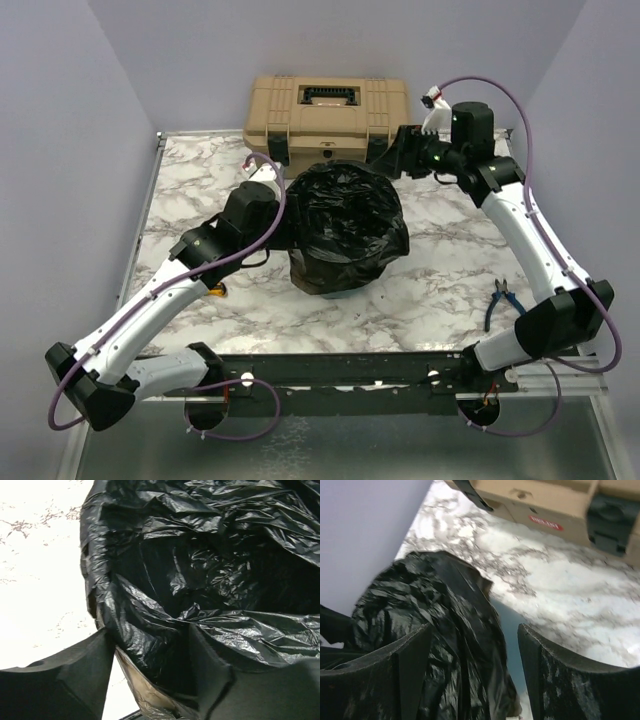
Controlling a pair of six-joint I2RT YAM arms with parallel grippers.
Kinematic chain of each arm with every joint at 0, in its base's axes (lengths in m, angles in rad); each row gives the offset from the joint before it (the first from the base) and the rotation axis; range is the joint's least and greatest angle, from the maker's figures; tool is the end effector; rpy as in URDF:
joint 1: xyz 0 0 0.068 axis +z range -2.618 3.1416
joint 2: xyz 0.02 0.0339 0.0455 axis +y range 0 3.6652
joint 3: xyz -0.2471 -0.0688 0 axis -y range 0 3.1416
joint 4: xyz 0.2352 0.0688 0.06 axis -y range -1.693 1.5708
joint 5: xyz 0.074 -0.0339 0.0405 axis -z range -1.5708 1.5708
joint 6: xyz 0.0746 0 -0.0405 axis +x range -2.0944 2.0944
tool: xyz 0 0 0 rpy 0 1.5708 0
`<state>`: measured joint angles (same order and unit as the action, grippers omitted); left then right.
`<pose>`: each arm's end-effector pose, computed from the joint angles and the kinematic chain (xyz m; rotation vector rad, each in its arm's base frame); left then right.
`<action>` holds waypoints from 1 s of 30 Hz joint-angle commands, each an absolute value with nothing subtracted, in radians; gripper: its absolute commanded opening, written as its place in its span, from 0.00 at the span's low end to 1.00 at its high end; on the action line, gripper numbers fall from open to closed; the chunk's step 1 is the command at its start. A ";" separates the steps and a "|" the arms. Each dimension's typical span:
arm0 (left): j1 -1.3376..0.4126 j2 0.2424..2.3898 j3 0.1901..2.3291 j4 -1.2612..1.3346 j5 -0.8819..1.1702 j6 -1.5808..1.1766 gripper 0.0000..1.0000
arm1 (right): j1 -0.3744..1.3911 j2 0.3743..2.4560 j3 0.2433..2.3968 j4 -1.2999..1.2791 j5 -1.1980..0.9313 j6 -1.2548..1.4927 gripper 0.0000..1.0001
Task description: Put the trash bags into the trash bin
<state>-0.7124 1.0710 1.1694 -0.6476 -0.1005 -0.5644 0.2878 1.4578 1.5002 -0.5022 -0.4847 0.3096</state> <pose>0.1988 -0.1618 0.3358 0.1002 2.1842 -0.6416 0.3258 0.1327 0.3668 -0.2934 2.0619 0.8624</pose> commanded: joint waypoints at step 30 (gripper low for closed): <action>-0.704 1.315 1.382 -0.656 -0.229 -0.192 0.18 | 0.135 1.242 1.300 -0.481 -0.546 0.226 0.71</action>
<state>-0.7105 1.3521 1.3796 -0.6270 -0.2108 -0.2424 0.1566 1.2263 1.1847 -0.4484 -0.4538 0.2832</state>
